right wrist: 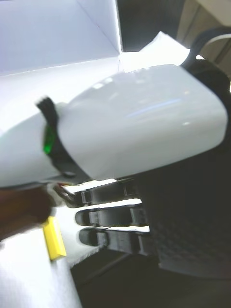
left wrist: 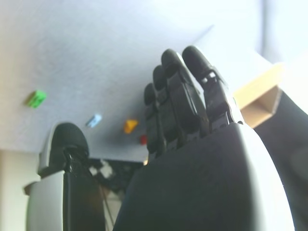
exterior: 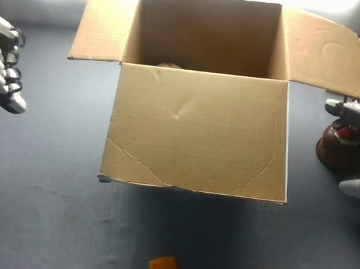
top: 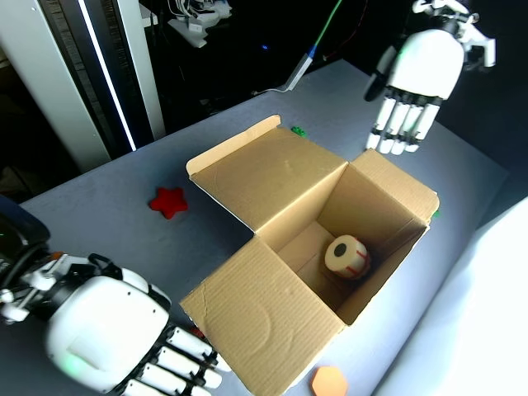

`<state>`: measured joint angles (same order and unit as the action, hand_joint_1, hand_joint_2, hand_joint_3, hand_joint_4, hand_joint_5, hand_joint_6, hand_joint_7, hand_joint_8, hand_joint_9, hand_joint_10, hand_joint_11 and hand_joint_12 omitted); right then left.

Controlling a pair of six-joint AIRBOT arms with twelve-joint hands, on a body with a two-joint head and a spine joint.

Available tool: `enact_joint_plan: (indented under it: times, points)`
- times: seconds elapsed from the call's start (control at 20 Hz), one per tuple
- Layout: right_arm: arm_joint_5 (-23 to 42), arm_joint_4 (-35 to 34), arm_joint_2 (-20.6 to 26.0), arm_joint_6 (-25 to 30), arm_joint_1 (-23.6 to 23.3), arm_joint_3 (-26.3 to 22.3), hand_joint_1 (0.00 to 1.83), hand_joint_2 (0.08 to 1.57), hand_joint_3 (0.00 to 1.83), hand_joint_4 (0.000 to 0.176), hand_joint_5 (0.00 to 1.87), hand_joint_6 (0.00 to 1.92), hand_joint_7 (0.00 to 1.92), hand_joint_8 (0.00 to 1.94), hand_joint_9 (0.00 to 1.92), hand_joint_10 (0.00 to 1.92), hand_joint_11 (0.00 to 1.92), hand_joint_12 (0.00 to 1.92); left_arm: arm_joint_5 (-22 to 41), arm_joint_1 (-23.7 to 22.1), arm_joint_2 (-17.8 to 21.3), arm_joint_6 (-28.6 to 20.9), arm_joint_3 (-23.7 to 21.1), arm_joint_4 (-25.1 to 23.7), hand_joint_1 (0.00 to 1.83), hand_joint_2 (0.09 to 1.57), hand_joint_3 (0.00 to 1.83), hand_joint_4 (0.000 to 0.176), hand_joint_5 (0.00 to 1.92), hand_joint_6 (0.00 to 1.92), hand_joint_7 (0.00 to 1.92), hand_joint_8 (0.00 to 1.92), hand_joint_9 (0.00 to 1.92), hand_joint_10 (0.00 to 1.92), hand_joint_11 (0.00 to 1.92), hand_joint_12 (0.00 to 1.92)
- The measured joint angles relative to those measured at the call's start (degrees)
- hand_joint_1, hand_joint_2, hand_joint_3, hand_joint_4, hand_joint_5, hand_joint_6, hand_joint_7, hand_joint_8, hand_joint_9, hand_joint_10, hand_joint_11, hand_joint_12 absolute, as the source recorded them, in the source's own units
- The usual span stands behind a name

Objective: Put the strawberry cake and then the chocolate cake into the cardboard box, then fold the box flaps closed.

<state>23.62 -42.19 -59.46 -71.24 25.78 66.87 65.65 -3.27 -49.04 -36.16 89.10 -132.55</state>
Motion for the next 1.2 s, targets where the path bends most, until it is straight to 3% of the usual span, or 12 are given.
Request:
enact_joint_plan:
  times: [0.25,0.4,0.6,0.8,0.9,1.1,1.15,1.2]
  points:
    - [0.3,-0.9,-2.1,-0.2,-0.4,1.4,1.18,1.02,0.0,0.0,0.09,0.0,0.15,0.0,0.1,0.01,0.0,0.3,-4.0,9.5,1.5,5.8,-0.5,21.2,0.0,1.17,0.0,0.0,0.2,0.0,0.28,0.0,0.28,0.0,0.0,0.84]
    - [0.4,-1.7,-2.6,-0.2,-0.4,2.8,1.2,1.0,0.0,0.0,0.07,0.0,0.14,0.0,0.09,0.0,0.0,0.2,-7.4,13.8,1.9,7.7,-0.7,28.7,0.0,1.15,0.0,0.0,0.17,0.0,0.24,0.0,0.25,0.0,0.0,0.78]
    - [0.5,-2.1,-3.3,-0.2,-0.4,4.1,1.25,1.0,0.0,0.0,0.08,0.01,0.13,0.0,0.09,0.0,0.0,0.23,-11.4,16.7,2.9,11.5,-3.5,38.4,0.0,1.15,0.0,0.0,0.18,0.0,0.25,0.0,0.25,0.0,0.0,0.76]
    - [0.4,-2.4,-3.7,-0.2,-0.7,4.5,1.27,1.0,0.0,0.002,0.09,0.01,0.16,0.0,0.1,0.0,0.0,0.25,-13.8,20.8,2.9,15.7,-5.3,43.8,0.0,1.15,0.0,0.0,0.17,0.0,0.25,0.0,0.26,0.0,0.0,0.8]
    - [0.3,-2.7,-3.9,-0.2,-1.3,4.6,1.28,1.01,0.0,0.005,0.07,0.0,0.14,0.0,0.09,0.0,0.0,0.17,-14.9,21.7,2.9,16.2,-6.4,43.5,0.0,1.15,0.0,0.0,0.17,0.0,0.24,0.0,0.25,0.0,0.0,0.79]
    - [0.1,-2.6,-4.3,-0.1,-1.7,4.6,1.24,1.02,0.0,0.008,0.07,0.0,0.15,0.0,0.1,0.0,0.0,0.23,-15.6,21.7,2.7,16.2,-6.9,45.0,0.0,1.16,0.0,0.0,0.17,0.0,0.24,0.0,0.25,0.0,0.0,0.81]
    - [0.1,-2.8,-4.3,-0.1,-1.7,4.6,1.2,1.05,0.01,0.002,0.15,0.02,0.26,0.02,0.18,0.03,0.0,0.5,-15.7,21.7,2.0,15.9,-6.2,44.9,0.0,1.16,0.01,0.0,0.17,0.0,0.24,0.0,0.25,0.0,0.0,0.81]
    - [0.1,-2.8,-4.3,-0.1,-1.7,4.6,1.2,1.05,0.01,0.002,0.15,0.02,0.26,0.02,0.18,0.03,0.0,0.5,-16.1,21.7,1.7,16.0,-6.1,44.9,0.0,1.16,0.01,0.0,0.17,0.0,0.24,0.0,0.25,0.0,0.0,0.81]
